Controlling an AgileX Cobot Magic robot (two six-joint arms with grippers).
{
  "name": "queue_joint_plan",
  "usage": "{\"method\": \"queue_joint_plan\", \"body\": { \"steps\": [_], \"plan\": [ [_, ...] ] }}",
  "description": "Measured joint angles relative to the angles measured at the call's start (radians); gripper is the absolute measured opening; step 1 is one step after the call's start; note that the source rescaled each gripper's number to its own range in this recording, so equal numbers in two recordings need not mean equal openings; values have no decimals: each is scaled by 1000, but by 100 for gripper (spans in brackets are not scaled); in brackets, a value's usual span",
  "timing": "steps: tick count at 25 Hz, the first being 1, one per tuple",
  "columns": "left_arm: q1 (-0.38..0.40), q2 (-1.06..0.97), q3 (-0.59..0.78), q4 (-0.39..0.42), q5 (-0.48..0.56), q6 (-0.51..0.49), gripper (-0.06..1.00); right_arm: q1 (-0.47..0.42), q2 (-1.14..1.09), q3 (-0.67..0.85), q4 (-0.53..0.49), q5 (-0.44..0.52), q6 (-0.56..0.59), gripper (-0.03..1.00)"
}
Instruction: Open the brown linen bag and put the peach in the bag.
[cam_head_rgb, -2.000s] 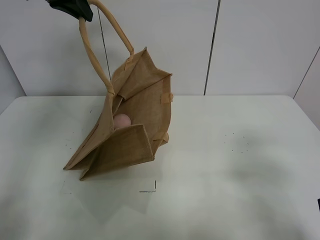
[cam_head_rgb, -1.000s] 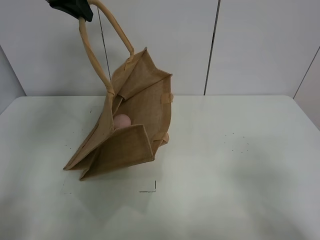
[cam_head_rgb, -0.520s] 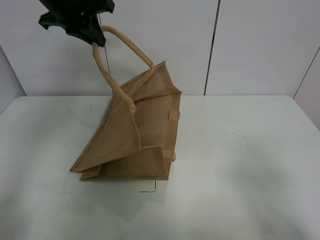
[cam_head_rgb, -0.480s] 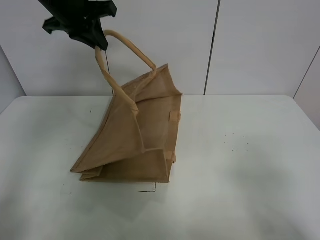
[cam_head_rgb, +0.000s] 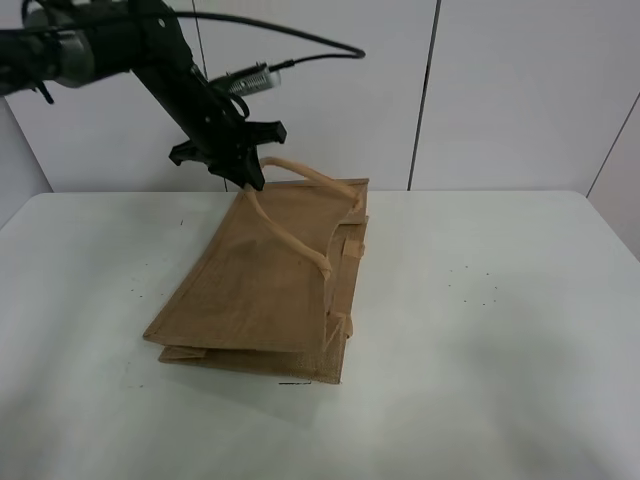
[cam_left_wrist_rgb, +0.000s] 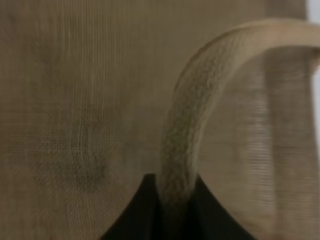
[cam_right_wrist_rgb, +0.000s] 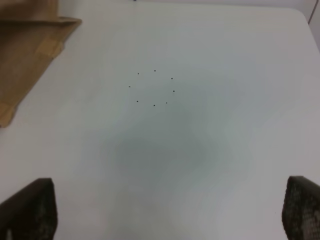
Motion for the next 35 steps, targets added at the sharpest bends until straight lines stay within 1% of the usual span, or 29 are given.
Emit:
{"method": "queue_joint_plan", "body": {
  "steps": [1,4,6,7,9,11,12,14,18,20,24,28,32,35],
  "plan": [
    [-4,25,0,0,-5,1,17,0,0,0,0,0,0,100],
    [-10,81,0,0,-8,2,51,0,0,0,0,0,0,100],
    [-11,104,0,0,-8,2,69,0,0,0,0,0,0,100],
    [-11,109,1,0,-8,2,75,0,0,0,0,0,0,100],
    [-11,114,1,0,-8,2,80,0,0,0,0,0,0,100],
    [-11,114,-7,11,-2,12,83,0,0,0,0,0,0,100],
    [-12,112,-15,34,7,17,83,0,0,0,0,0,0,100],
    [-13,105,-46,110,24,18,84,0,0,0,0,0,0,100],
    [-7,91,-114,286,74,-28,84,0,0,0,0,0,0,100],
    [8,89,-124,330,89,-40,84,0,0,0,0,0,0,100],
    [77,92,-124,346,122,-45,84,0,0,0,0,0,0,100],
    [172,92,-124,348,162,-47,84,0,0,0,0,0,0,100],
    [259,77,-114,287,163,-45,84,0,0,0,0,0,0,100],
    [272,22,-65,279,163,-39,84,0,0,0,0,0,0,100]
  ]
}}
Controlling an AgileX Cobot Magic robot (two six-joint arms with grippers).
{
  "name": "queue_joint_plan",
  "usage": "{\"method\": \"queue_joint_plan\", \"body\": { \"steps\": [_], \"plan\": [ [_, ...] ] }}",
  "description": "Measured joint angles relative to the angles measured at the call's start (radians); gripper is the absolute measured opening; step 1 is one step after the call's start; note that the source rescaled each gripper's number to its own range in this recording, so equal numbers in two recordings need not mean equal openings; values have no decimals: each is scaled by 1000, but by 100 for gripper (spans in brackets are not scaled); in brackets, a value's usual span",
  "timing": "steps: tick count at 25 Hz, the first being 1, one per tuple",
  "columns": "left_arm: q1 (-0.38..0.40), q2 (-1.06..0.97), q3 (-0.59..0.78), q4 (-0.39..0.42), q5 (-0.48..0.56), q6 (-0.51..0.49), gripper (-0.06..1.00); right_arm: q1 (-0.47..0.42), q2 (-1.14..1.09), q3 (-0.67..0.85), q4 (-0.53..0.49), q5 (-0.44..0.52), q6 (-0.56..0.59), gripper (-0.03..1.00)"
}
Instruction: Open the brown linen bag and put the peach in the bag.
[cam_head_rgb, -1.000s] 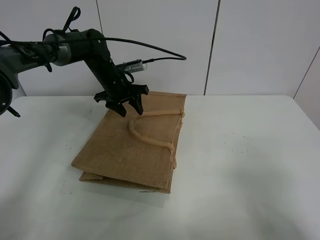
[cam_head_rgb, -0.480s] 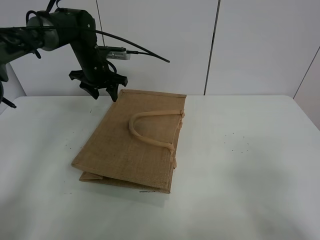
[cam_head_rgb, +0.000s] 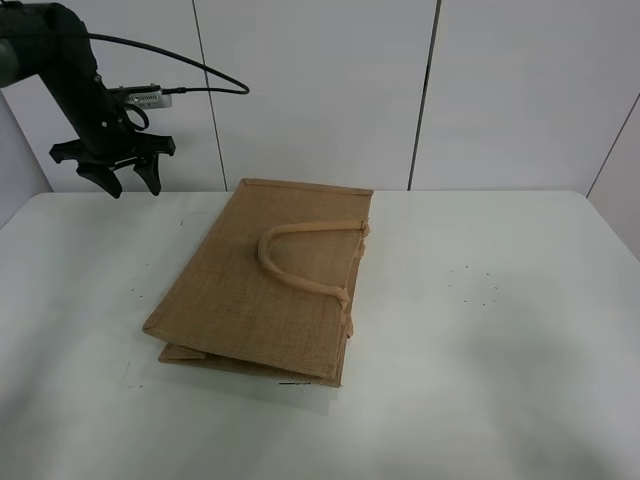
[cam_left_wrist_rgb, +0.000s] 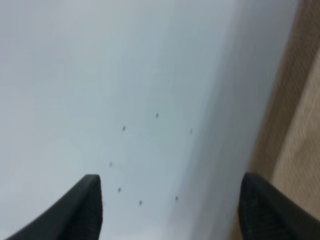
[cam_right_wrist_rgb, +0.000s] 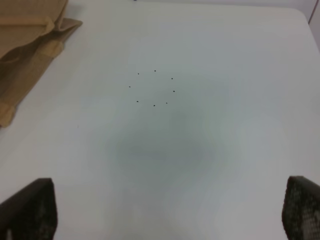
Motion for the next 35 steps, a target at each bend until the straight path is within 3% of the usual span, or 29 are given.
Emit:
{"method": "queue_joint_plan", "body": {
  "steps": [10,22,26,30,35],
  "plan": [
    [-3,-305,322,-9,0,6,84,0,0,0,1,0,0,100],
    [-3,-1036,1105,7,-4,41,84,0,0,0,2,0,0,100],
    [-3,-1308,1334,7,-80,41,84,0,0,0,2,0,0,100],
    [-3,-1558,1479,7,-159,44,84,0,0,0,2,0,0,100],
    [-3,-1782,1507,3,-146,62,84,0,0,0,2,0,0,100]
  ]
}}
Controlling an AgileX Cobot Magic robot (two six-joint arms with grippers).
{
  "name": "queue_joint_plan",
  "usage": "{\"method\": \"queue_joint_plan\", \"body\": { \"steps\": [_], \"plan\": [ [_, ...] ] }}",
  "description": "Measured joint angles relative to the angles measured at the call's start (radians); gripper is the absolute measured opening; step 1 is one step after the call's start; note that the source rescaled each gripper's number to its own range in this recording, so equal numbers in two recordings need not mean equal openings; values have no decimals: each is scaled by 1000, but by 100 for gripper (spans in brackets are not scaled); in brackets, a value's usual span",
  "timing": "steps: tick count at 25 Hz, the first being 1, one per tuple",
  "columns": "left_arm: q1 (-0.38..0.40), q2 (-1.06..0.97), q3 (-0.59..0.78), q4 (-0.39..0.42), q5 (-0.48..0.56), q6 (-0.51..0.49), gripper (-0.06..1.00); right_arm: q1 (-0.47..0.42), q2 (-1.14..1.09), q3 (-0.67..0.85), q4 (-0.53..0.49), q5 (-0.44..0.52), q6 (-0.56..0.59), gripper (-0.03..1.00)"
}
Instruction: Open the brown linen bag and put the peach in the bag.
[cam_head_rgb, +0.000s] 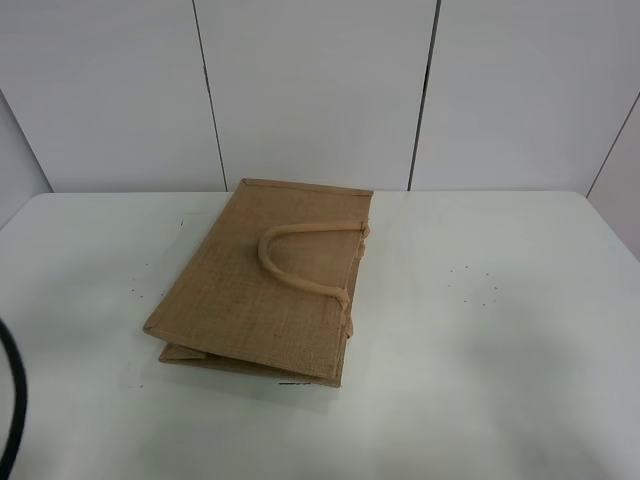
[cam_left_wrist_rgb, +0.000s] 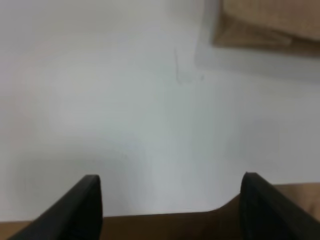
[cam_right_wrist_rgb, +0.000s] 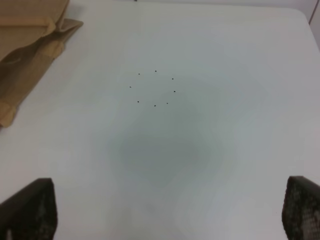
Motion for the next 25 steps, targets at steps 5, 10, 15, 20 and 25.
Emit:
{"method": "queue_joint_plan", "body": {
  "steps": [5,10,15,20,25],
  "plan": [
    [0,-122,17,-4,29,27,84,0,0,0,1,0,0,100],
    [0,-190,17,-5,30,33,84,0,0,0,1,0,0,100],
    [0,-312,17,-6,31,33,84,0,0,0,1,0,0,100],
    [0,-386,19,-8,33,33,84,0,0,0,1,0,0,100],
    [0,-387,21,-8,33,33,84,0,0,0,1,0,0,100]
  ]
}}
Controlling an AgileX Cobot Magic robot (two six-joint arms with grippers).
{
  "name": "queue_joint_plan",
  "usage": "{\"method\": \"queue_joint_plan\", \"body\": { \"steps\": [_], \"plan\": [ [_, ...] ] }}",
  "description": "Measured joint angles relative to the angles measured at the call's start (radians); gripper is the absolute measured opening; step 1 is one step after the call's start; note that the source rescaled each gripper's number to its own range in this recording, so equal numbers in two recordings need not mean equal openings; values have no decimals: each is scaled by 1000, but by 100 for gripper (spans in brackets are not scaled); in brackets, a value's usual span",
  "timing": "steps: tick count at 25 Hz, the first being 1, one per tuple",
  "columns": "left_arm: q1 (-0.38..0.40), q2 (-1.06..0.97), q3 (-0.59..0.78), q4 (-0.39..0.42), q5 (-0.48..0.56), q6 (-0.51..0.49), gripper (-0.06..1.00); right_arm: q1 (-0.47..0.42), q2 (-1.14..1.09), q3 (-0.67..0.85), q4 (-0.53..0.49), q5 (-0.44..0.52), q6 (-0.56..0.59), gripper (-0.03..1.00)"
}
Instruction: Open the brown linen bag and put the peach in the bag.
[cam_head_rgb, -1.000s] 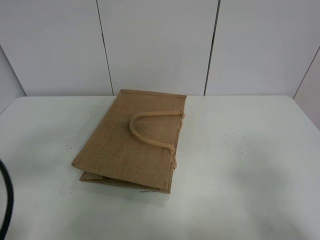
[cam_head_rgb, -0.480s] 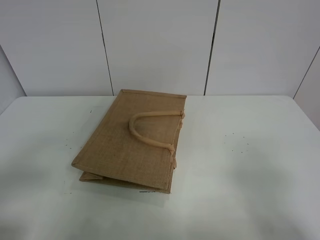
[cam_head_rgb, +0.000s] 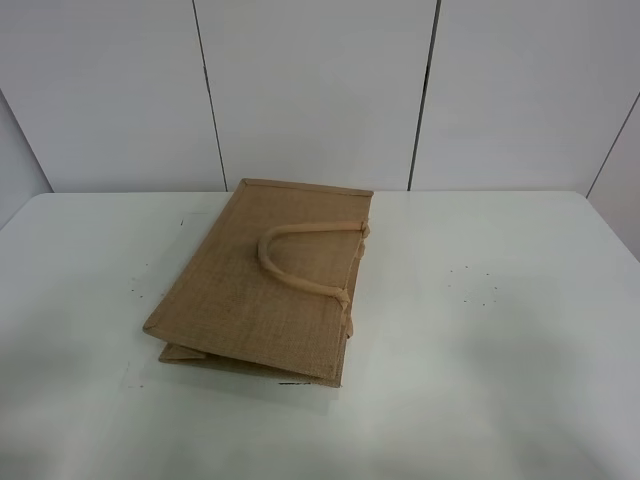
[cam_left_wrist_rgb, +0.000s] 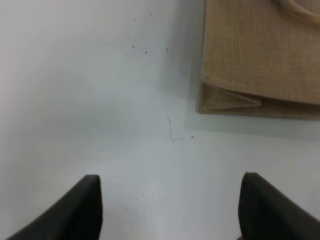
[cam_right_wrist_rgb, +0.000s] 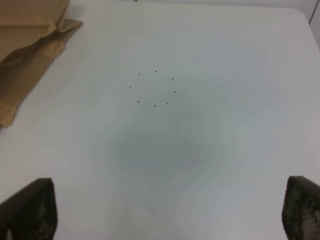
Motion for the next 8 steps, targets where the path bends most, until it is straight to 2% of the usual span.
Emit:
{"method": "queue_joint_plan", "body": {
  "steps": [8],
  "plan": [
    [0,0,0,0,0,0,84,0,0,0,0,0,0,100]
  ]
}}
